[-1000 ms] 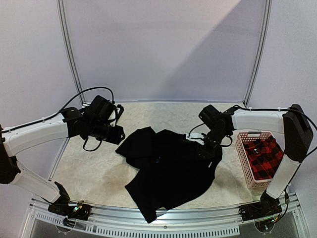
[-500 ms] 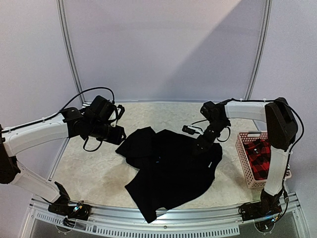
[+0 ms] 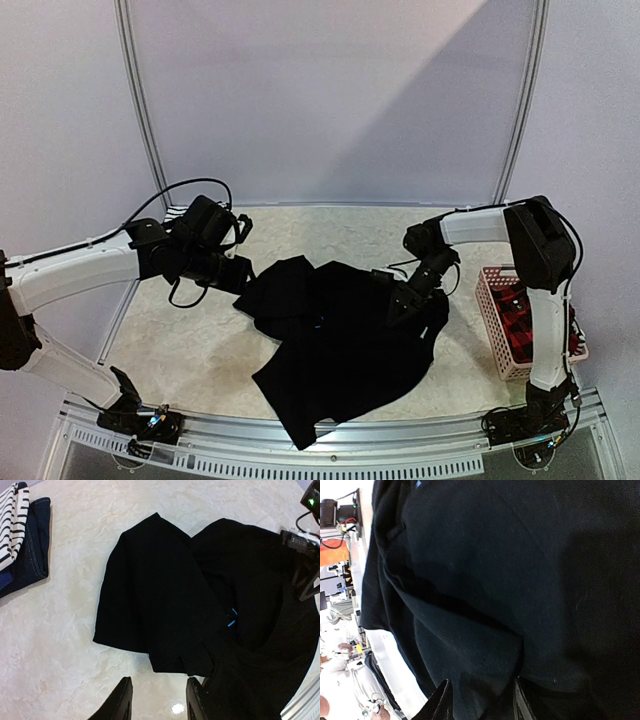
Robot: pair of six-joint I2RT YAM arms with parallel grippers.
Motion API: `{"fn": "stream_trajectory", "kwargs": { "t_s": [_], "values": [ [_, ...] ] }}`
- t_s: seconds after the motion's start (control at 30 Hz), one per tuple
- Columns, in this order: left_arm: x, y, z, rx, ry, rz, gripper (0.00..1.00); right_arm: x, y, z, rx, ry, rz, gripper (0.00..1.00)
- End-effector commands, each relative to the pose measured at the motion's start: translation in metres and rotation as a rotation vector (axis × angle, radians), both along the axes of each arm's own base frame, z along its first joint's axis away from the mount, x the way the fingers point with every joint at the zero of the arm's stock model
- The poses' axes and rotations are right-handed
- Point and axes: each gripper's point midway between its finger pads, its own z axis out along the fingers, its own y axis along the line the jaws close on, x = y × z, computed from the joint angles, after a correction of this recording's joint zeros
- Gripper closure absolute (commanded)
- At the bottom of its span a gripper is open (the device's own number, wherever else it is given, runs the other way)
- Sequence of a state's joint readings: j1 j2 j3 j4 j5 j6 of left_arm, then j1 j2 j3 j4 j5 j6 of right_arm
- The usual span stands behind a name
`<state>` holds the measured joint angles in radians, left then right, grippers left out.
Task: Fold and stack the mixed laundry pile
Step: Pick up the crumpled T-shirt from the center of the board.
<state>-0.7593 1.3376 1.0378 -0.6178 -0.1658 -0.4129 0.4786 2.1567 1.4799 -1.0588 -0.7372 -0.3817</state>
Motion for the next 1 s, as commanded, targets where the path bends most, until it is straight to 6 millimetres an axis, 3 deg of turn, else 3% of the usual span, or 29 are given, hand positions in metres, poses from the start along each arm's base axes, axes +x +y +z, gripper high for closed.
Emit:
{"fn": "stream_trajectory", "kwargs": {
  "t_s": [0.0,0.17,0.53,0.67,0.83,0.97],
  "values": [
    [-0.005,-0.003,-0.012,0.017,0.021,-0.014,0.63,0.003,0.013,0.007,0.06,0.049,-0.011,0.59],
    [-0.006,-0.003,-0.014,0.016,0.025,-0.014,0.63,0.013,0.025,0.019,0.119,0.05,-0.014,0.59],
    [-0.01,0.001,-0.014,0.024,0.031,-0.011,0.62,0.025,0.034,0.006,0.133,0.063,-0.014,0.64],
    [-0.011,0.001,-0.013,0.024,0.032,-0.009,0.62,0.033,0.04,0.009,0.158,0.045,-0.024,0.74],
    [-0.013,0.001,-0.014,0.029,0.036,-0.013,0.62,0.04,0.046,0.018,0.193,0.028,-0.019,0.99],
    [-0.021,-0.008,-0.017,0.048,0.04,-0.103,0.62,0.042,0.04,0.032,0.19,-0.05,0.012,1.0]
  ]
}}
